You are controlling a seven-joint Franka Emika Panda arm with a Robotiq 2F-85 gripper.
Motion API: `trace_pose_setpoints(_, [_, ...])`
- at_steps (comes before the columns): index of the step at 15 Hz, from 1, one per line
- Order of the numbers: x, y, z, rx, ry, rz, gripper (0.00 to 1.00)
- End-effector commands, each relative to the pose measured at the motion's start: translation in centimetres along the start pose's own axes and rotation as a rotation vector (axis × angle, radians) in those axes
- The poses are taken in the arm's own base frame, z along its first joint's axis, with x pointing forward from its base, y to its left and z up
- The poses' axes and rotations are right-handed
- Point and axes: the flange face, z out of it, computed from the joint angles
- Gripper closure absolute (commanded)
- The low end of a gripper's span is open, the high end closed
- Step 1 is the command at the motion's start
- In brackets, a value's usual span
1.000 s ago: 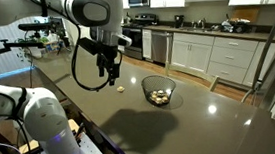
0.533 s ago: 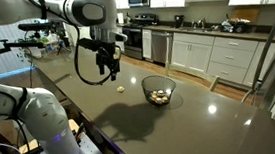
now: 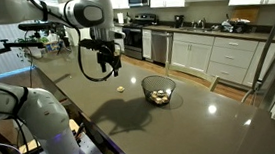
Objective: Throw the object on the table into the rubbish bin
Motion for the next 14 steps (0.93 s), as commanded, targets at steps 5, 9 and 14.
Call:
trace_pose_setpoints(5, [4.8,-3.1,0.4,0.001,0.052,-0.044,0.00])
trace_pose_setpoints(9, [7.4,-4.6,0.9,-0.001,0.056,-0.072,0.00])
trace_pose_setpoints(14, [10.1,-6.7,1.9,0.020,0.028,-0.112,0.00])
